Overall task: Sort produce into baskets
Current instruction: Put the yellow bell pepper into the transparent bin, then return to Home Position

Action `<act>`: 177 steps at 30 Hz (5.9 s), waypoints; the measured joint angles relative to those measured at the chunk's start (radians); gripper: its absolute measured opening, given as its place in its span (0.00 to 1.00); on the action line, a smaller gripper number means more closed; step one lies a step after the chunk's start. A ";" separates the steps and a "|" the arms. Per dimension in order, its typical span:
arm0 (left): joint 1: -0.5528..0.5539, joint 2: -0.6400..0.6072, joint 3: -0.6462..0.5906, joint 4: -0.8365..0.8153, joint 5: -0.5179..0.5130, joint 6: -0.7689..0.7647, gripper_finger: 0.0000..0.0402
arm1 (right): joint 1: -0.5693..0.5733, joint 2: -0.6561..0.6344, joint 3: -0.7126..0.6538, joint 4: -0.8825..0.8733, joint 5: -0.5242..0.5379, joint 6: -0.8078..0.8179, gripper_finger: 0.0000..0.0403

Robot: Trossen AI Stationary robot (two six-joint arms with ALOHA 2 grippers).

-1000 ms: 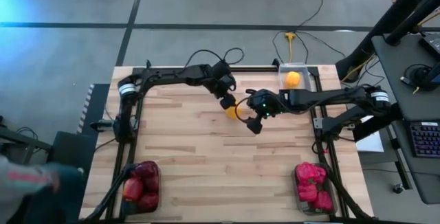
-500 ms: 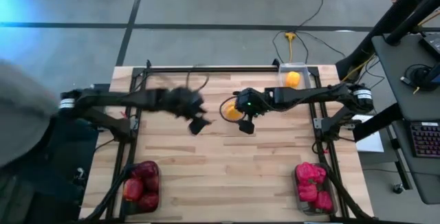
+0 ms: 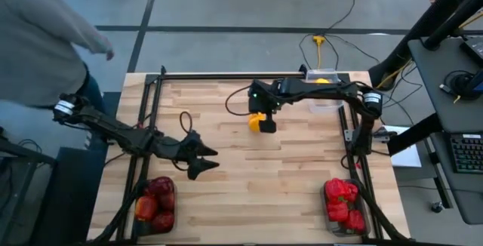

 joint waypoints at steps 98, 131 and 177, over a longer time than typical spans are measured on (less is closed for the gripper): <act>0.005 -1.068 -0.475 -0.059 0.197 0.515 0.71 | 0.341 -1.357 -1.263 1.204 0.200 1.023 0.15; 0.065 -1.066 -0.476 -0.182 0.040 0.438 0.71 | 0.329 -1.671 -1.490 0.873 0.213 0.743 0.02; 0.068 -0.896 -0.450 -0.214 0.293 0.575 0.71 | 0.329 -1.525 -1.486 0.863 0.248 0.418 0.02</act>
